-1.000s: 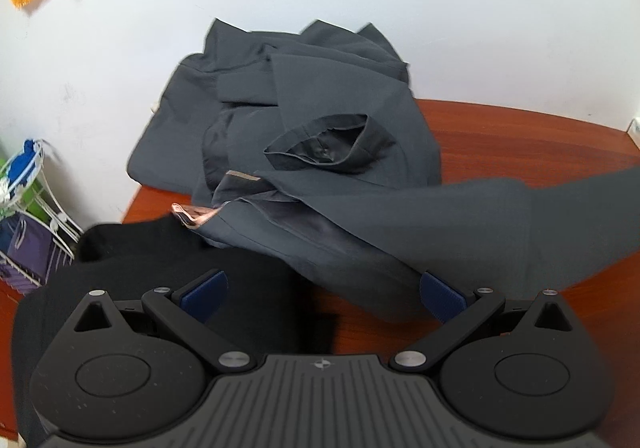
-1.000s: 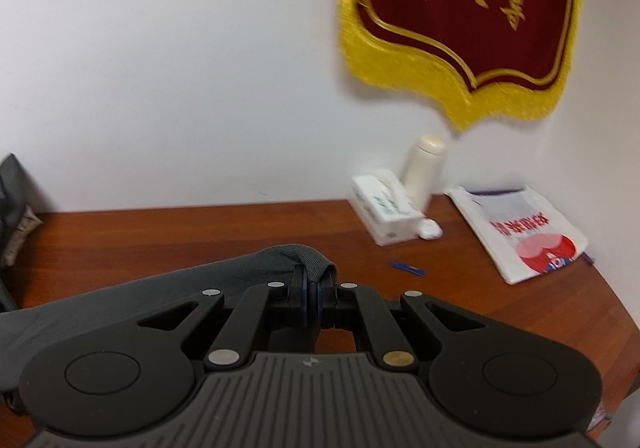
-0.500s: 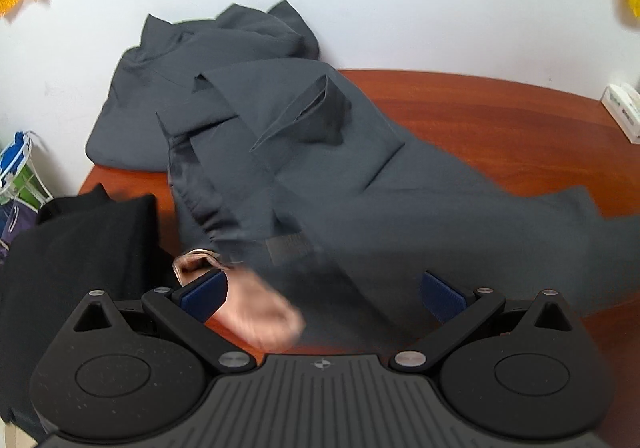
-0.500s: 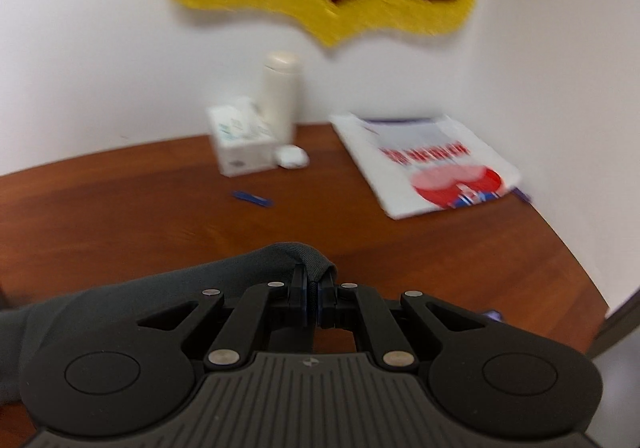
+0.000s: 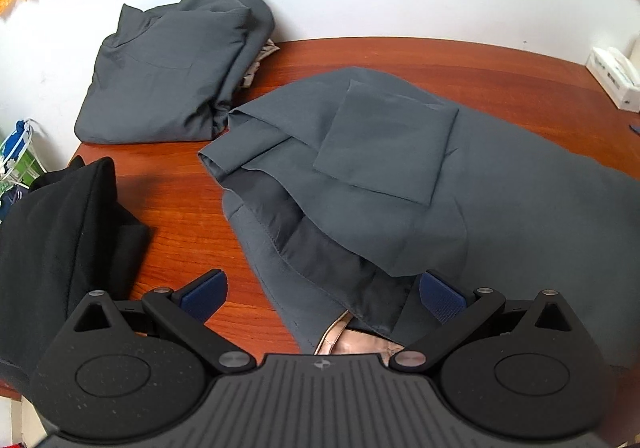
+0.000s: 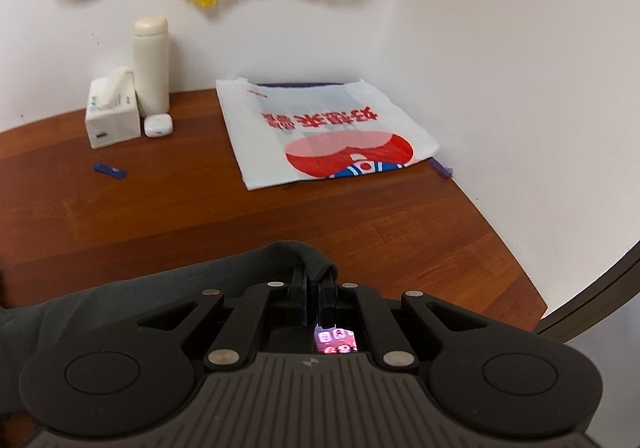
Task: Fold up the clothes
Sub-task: 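Open the right tool to release the jacket while the left tool closes on its edge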
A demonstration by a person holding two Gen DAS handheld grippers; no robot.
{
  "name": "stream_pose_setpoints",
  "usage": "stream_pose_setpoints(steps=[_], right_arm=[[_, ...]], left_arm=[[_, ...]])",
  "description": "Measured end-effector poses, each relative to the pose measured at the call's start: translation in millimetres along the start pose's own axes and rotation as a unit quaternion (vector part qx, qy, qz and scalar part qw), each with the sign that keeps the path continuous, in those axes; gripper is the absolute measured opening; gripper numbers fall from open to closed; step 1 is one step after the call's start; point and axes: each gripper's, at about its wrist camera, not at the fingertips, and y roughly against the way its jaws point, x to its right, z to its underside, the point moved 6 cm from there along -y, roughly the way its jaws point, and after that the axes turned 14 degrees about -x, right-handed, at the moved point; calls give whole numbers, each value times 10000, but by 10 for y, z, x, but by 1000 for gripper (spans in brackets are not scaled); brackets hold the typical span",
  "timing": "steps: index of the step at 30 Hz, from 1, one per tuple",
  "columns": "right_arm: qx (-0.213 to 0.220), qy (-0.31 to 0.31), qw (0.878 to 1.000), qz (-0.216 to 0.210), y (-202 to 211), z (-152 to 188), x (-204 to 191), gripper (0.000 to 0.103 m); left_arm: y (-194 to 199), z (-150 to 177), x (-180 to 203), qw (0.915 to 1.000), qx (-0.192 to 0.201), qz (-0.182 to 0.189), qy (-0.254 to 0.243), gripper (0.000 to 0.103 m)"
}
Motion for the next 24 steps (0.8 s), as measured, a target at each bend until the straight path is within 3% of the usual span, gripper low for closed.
stream_pose_setpoints(steps=[4,6,8,10,15,24], right_arm=[[-162,169,9997,-38,-146,1,-34,10],[-208,264,9994,-12,-168,1,-76,28],[-215,371,9991,54,-173,-2,-126,62],[-212,472,9986,120,-151,7,-184,71],[-189,665,9976,54,-36,47,-347,80],[-247,1084,9916,-656,244,315,-1029,81]], left_arm=[[-85,26,-14,10000,-70,33,26,103],[-115,36,-23,9999,-110,43,53,103],[-149,51,-45,9999,-108,65,70,103],[-186,55,-64,9999,-121,35,71,103],[-298,66,-159,9998,-174,10,83,103],[-410,-104,-344,9999,-103,-46,-115,103]])
